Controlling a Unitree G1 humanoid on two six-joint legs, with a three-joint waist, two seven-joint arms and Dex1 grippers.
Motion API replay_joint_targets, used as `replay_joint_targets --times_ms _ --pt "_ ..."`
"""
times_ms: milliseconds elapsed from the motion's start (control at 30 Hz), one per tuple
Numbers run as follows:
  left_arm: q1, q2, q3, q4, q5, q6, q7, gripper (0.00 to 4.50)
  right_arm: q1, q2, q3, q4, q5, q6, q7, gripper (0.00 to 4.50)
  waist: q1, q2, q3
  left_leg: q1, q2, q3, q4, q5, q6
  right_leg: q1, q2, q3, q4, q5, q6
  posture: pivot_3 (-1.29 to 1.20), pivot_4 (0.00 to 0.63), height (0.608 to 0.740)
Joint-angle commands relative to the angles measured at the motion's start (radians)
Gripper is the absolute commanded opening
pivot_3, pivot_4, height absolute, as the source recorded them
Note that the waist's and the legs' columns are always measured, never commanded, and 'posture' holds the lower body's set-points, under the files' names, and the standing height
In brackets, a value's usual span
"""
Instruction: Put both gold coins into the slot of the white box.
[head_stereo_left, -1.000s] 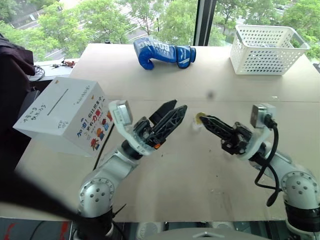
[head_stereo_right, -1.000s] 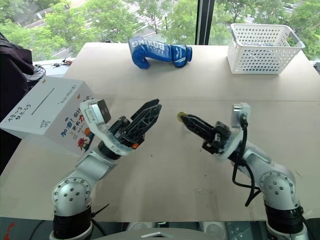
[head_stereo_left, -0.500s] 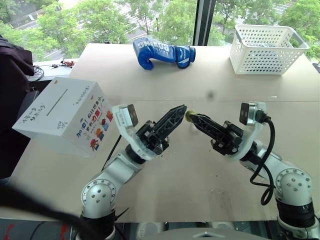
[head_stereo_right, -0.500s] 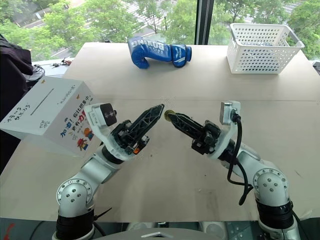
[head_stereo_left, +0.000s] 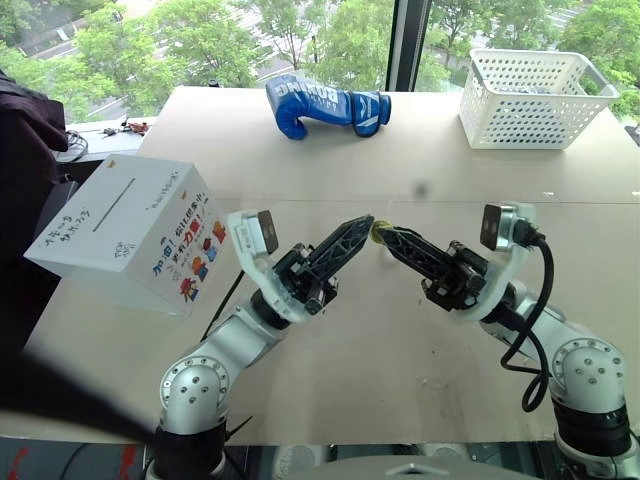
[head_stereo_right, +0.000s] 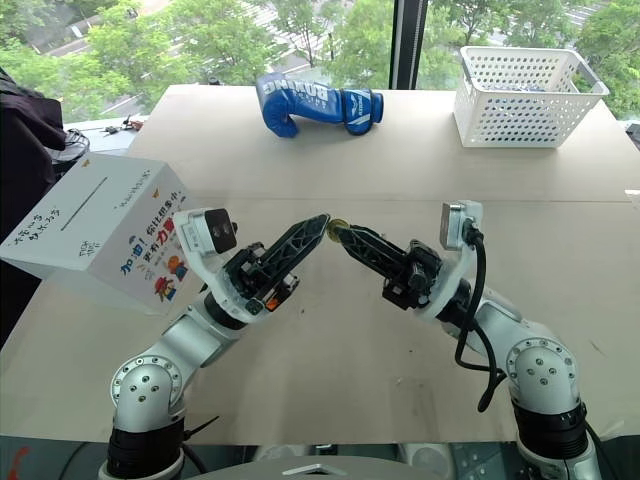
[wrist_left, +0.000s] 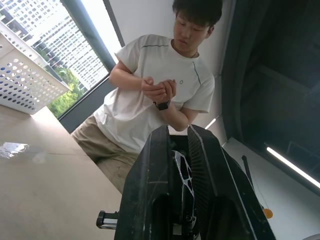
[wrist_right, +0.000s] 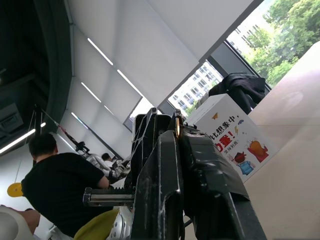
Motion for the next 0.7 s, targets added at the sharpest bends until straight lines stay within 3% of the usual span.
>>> replay_joint_targets --times_ms 33,500,533,700 --pt "-0.007 0.004 -0.012 -0.015 -0.024 0.009 0.001 0.57 -0.018 -0.008 0.006 -0.049 0.039 0.001 0.034 0.00 0.000 0.000 0.000 0.000 0.000 0.000 0.000 0.000 0.000 0.000 0.000 0.000 0.000 0.000 0.000 0.00 0.150 0.704" --pt "-0.033 0.029 -0.026 -0.003 -0.042 0.045 -0.020 0.57 -0.054 -0.029 0.028 -0.039 0.061 0.009 0.048 0.00 0.000 0.000 0.000 0.000 0.000 0.000 0.000 0.000 0.000 0.000 0.000 0.000 -0.001 0.000 0.000 0.00 0.150 0.704" --pt "-0.034 0.032 -0.028 -0.003 -0.047 0.049 -0.028 0.05 -0.058 -0.028 0.029 -0.039 0.064 0.009 0.045 0.00 0.000 0.000 0.000 0.000 0.000 0.000 0.000 0.000 0.000 0.000 0.000 0.000 -0.001 0.000 0.000 0.00 0.150 0.704" --pt "-0.033 0.046 -0.033 -0.003 -0.067 0.064 -0.045 0.02 -0.072 -0.023 0.033 -0.037 0.079 0.008 0.026 0.00 0.000 0.000 0.000 -0.001 0.000 0.000 0.000 0.000 0.000 0.000 0.000 0.000 -0.001 0.000 0.000 0.00 0.150 0.704"
